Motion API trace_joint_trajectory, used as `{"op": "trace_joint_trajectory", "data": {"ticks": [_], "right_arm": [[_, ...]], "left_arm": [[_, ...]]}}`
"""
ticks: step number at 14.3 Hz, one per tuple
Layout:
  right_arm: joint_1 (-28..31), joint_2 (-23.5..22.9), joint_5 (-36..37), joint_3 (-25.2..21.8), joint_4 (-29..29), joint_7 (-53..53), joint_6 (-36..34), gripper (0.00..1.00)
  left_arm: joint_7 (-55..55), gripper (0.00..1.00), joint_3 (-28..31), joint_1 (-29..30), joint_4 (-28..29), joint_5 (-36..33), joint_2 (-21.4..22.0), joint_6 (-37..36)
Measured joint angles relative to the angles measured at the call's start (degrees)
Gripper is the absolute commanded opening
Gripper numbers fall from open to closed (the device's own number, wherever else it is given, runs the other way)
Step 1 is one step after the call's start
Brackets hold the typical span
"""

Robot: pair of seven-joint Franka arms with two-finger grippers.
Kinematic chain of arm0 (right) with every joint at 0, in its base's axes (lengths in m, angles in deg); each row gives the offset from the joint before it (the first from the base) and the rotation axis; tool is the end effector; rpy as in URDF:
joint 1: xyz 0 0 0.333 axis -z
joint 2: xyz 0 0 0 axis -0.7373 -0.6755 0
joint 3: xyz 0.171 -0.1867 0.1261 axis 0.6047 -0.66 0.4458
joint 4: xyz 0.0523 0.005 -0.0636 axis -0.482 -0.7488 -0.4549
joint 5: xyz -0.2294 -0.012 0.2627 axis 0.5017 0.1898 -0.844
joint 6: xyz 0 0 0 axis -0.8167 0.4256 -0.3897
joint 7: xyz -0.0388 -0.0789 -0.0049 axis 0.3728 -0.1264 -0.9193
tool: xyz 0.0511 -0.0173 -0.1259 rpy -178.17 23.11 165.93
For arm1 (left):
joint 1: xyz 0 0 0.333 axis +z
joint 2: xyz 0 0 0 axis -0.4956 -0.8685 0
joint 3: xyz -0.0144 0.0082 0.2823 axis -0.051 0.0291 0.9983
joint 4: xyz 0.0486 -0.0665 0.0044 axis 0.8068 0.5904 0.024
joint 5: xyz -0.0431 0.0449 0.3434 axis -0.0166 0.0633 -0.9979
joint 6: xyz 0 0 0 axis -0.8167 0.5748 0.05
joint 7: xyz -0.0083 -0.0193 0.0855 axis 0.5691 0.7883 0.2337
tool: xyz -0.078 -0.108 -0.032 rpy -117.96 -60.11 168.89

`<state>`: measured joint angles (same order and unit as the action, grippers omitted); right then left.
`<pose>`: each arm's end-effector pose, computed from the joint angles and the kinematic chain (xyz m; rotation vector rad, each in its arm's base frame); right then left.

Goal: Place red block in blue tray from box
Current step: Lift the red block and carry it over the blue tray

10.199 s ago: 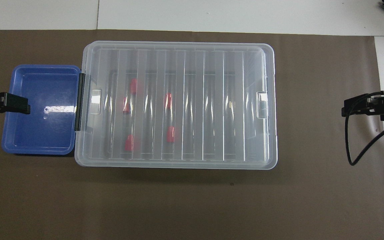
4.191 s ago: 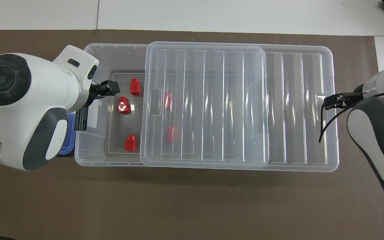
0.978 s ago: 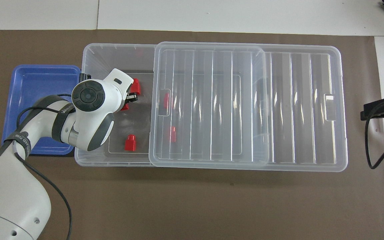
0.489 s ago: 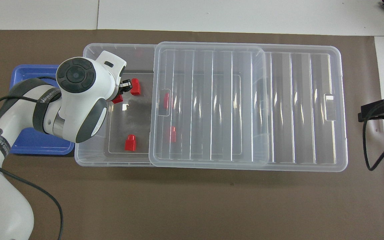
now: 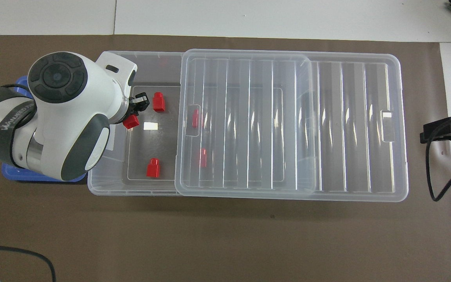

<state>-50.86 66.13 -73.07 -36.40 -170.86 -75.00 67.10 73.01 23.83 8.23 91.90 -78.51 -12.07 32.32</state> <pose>0.4896 -0.0282 0.5630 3.1018 -0.1400 -0.0665 0.5341 -0.2005 0.4490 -3.0336 -0.5087 -0.1873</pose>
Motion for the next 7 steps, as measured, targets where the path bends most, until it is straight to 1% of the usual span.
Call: {"op": "trace_joint_trajectory", "data": {"ticks": [3, 4, 5, 6, 7], "right_arm": [[0.0, 0.0, 0.0, 0.1, 0.0, 0.0, 0.7, 1.00], [0.0, 0.0, 0.0, 0.1, 0.0, 0.0, 0.9, 1.00], [0.0, 0.0, 0.0, 0.1, 0.0, -0.3, 1.0, 0.97], [0.2, 0.0, 0.0, 0.1, 0.0, -1.1, 1.2, 0.83], [0.9, 0.0, 0.0, 0.1, -0.1, -2.3, 2.1, 0.59]], "left_arm": [[-8.8, 0.00, 1.2, 0.6, -4.5, 0.0, 3.9, -11.8], [-12.9, 0.00, 1.5, 2.0, -5.4, 0.2, 5.7, -15.1], [-18.2, 0.00, 1.6, 4.1, -5.7, 0.5, 7.3, -17.5], [-24.5, 0.00, 1.9, 6.5, -5.7, 0.9, 8.5, -18.7], [-31.1, 0.00, 2.1, 8.9, -5.7, 1.1, 9.3, -19.1]]}}
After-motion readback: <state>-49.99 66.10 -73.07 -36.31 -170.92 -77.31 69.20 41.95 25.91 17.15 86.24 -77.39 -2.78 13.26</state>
